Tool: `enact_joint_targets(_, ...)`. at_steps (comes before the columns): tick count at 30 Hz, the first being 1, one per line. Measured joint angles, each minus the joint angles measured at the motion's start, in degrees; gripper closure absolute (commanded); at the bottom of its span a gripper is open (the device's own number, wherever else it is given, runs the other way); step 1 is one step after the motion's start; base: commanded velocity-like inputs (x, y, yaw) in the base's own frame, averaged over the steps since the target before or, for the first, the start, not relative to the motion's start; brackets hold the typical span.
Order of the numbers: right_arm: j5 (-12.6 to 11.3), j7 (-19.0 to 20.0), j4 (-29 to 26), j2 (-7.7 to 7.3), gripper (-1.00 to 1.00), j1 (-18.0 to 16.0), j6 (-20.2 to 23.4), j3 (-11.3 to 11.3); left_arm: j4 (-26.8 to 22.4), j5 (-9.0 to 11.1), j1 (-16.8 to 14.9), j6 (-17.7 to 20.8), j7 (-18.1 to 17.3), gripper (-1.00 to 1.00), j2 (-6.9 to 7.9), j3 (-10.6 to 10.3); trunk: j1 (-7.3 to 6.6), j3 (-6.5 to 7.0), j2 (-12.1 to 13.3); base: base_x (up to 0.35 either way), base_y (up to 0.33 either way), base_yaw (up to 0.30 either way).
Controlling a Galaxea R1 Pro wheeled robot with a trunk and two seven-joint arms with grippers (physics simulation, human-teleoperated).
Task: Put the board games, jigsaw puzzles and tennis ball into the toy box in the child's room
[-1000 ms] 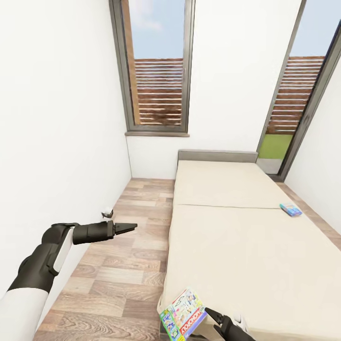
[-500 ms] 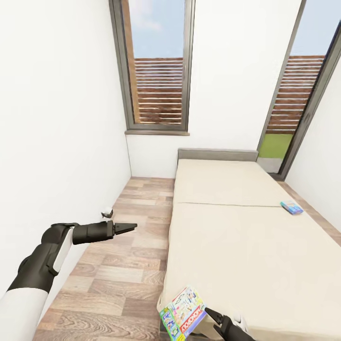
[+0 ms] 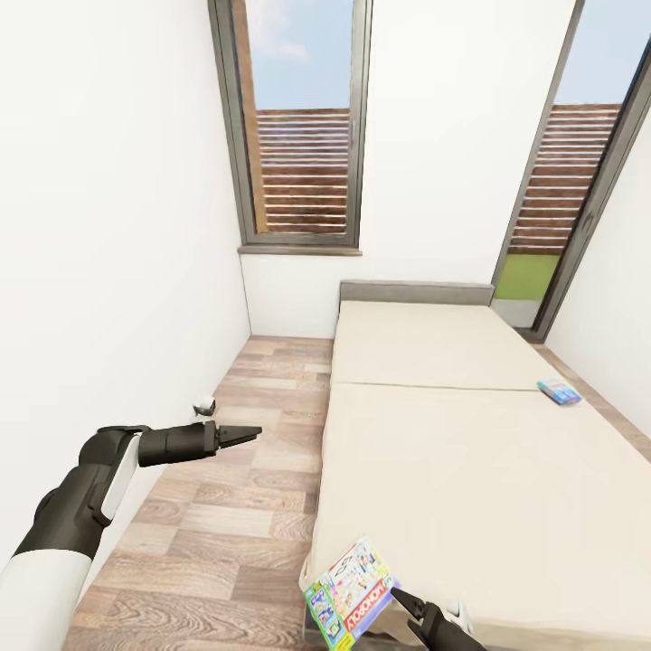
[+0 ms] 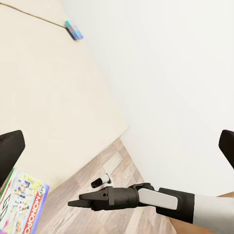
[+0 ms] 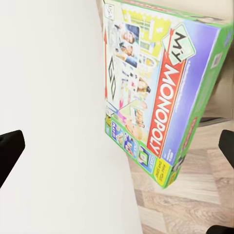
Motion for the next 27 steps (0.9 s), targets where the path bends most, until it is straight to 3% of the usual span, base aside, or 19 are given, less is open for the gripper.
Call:
enact_joint_targets(17, 0.0, -0.1, 0.1, 0.06, -1.0, 0.0, -0.1, 0.0, 0.0, 0.0, 0.0, 0.0, 0.0, -1.0, -0.08, 0.0, 3.74, -3.05, -6.8, 0.0, 0.0, 0.0)
enact_joint_targets(27, 0.1, -0.1, 0.1, 0.92, -1.0, 0.0, -0.2, 0.0, 0.0, 0.0, 0.0, 0.0, 0.0, -1.0, -0.09, 0.0, 5.93, -4.85, -10.8, 0.0, 0.0, 0.0)
